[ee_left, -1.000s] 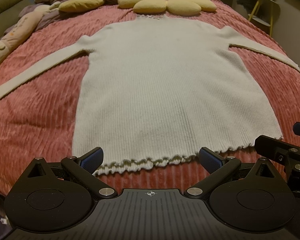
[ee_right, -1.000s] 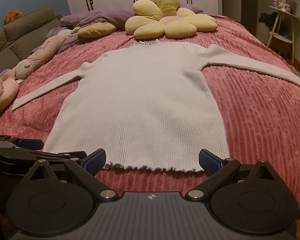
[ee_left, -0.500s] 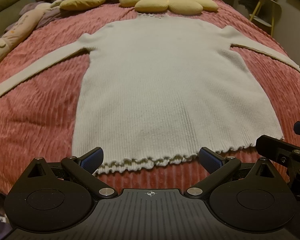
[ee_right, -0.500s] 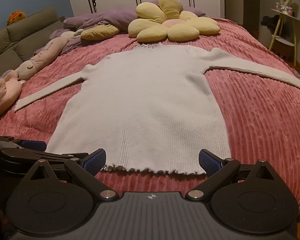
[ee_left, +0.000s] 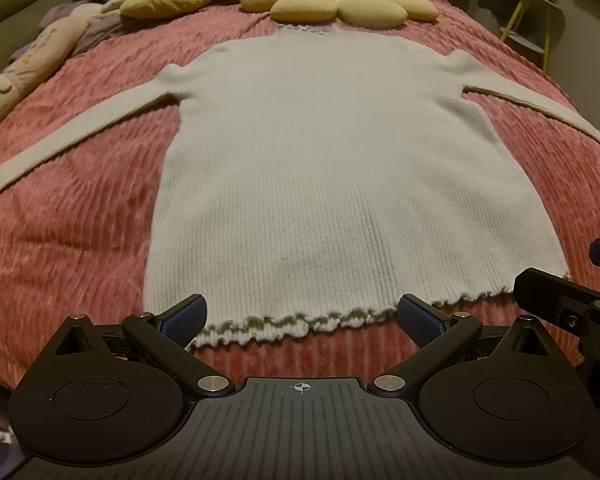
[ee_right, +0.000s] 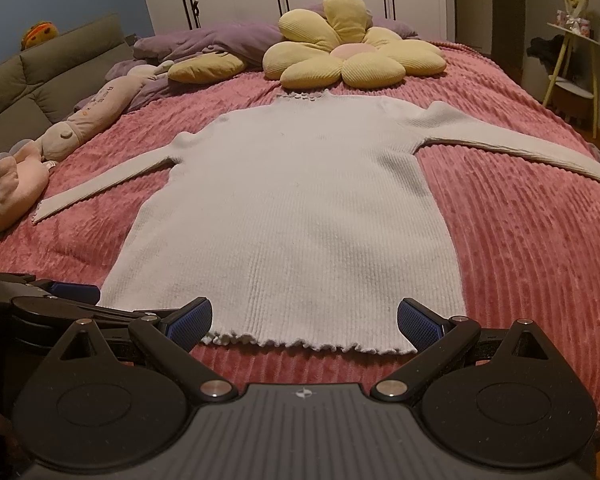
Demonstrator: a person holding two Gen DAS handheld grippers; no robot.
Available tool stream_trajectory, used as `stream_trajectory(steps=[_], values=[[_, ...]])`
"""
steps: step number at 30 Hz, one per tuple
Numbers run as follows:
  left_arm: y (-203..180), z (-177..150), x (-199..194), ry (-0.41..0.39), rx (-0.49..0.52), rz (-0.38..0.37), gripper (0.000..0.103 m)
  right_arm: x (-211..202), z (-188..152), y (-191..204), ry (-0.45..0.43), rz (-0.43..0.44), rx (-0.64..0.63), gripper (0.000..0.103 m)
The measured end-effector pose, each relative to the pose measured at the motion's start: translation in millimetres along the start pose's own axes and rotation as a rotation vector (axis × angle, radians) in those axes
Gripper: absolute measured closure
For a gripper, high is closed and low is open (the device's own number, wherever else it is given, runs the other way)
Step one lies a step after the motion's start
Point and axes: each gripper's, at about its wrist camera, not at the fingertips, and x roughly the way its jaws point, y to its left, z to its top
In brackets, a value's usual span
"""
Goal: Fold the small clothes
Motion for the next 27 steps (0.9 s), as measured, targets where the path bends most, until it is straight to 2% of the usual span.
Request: stream_trajectory(steps=[21,27], values=[[-0.4,2.4,8.3,0.026,-0.005,0.011,0.000,0.4,1.5,-3.2,-0.024,0.012,-0.002,0.004],[-2.3,3.6,15.3,0.047,-0.002,0.005,0.000,1.7,2.5,-8.4,-0.040,0.072,0.019,0.004]])
